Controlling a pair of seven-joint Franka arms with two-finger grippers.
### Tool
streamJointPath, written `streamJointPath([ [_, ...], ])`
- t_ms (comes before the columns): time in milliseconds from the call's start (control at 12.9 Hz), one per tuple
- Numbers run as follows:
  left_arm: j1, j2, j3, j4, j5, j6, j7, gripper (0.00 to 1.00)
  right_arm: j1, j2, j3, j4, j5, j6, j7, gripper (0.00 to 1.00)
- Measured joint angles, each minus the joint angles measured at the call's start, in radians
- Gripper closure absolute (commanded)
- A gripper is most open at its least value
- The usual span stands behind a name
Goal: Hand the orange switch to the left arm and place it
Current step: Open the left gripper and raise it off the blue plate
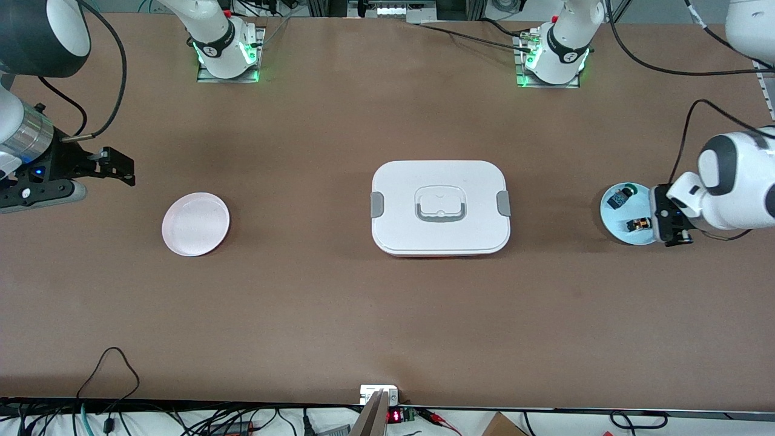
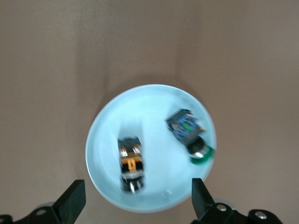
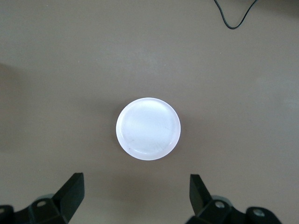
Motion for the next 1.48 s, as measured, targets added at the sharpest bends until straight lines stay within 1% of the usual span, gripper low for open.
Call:
streamJointPath([
  [78,0.0,-0.004,-0.001,0.063,0.0,-0.094,-0.042,0.0,0.001,0.0,0.001,0.0,0.0,0.0,0.0,0.0],
  [233,0.0,-0.009,-0.006,0.174,-0.001,-0.241,-0.159,0.0,0.001,0.0,0.001,0.0,0.0,0.0,0.0,0.0],
  [389,0.0,-0.009,-0.036,0.255,-0.001,-0.339,-0.296,0.0,0.001,0.0,0.001,0.0,0.0,0.002,0.0,0.0],
  [622,-0.001,-0.009,-0.099,0.345,-0.001,-0.454,-0.514,0.0,0.003,-0.001,0.004,0.002,0.0,0.004,0.0,0.0],
  [778,-0.002,-0.009,-0.132,0.376,-0.001,-0.492,-0.6,0.0,0.006,-0.003,0.017,0.006,0.0,0.005,0.0,0.0],
  [933,-0.002,-0.009,-0.147,0.387,-0.001,-0.499,-0.628,0.0,0.007,-0.003,0.023,0.007,0.0,0.005,0.0,0.0],
  [1089,-0.001,-0.009,-0.167,0.4,-0.001,-0.5,-0.699,0.0,0.007,-0.003,0.023,0.007,0.0,0.005,0.0,0.0],
  [1322,-0.002,-0.012,-0.236,0.446,-0.001,-0.507,-0.908,0.0,0.007,-0.003,0.023,0.007,0.0,0.005,0.0,0.0],
  [1478,-0.002,-0.017,-0.289,0.477,-0.001,-0.555,-1.08,0.0,0.007,-0.003,0.023,0.008,0.0,0.005,0.0,0.0],
])
